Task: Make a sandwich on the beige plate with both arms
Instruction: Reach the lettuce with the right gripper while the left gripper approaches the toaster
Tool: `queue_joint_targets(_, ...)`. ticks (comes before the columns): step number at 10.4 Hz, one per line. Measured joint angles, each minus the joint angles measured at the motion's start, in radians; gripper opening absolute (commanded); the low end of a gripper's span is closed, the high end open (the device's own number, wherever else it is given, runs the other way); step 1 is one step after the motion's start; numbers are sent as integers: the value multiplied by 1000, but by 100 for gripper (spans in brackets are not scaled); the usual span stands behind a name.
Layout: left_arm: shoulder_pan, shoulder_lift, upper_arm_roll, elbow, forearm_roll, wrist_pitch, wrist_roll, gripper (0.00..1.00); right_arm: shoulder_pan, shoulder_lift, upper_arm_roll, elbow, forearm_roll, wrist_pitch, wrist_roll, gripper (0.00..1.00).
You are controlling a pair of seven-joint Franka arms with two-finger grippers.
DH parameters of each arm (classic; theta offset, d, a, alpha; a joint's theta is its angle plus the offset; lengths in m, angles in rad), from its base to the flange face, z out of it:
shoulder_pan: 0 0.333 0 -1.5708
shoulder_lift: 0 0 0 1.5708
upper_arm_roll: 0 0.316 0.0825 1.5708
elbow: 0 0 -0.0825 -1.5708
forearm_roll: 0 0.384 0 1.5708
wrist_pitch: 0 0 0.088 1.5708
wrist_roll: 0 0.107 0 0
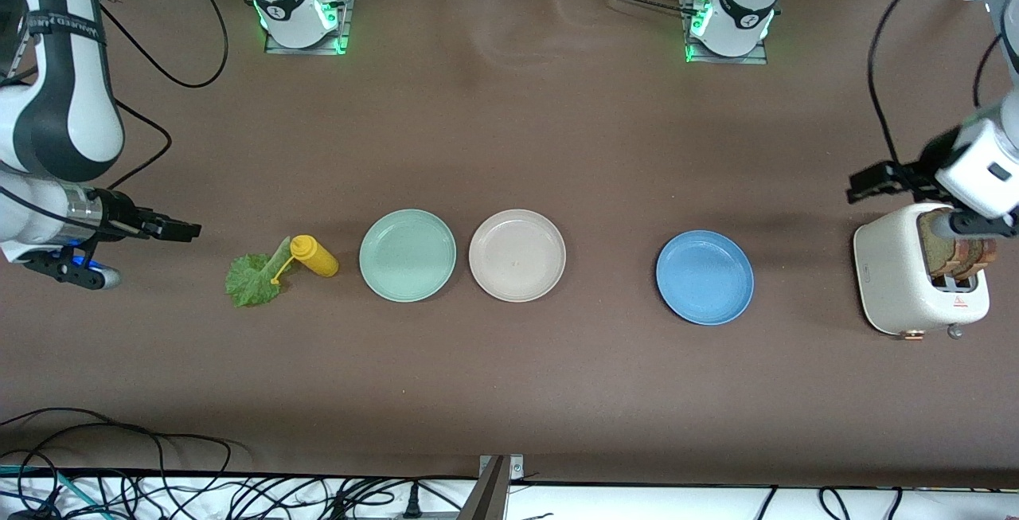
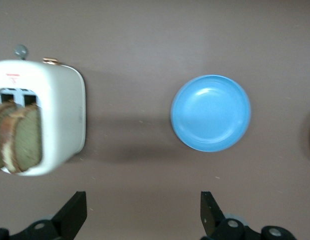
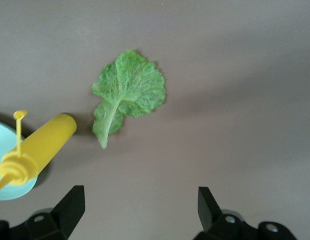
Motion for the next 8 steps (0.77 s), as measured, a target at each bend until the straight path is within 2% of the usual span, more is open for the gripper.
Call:
queue_joint_targets(2, 24, 53, 0, -2, 102, 9, 24, 100, 0, 34, 0, 0, 6, 31, 33, 100)
queue_joint_targets(6, 103, 133, 0, -7, 170, 31, 92, 100, 1, 73, 1, 1, 7, 69, 67, 100)
queue_joint_targets(8, 136, 142, 0, -38, 194, 108, 143, 100, 3, 79, 1, 1, 8, 71, 67, 100)
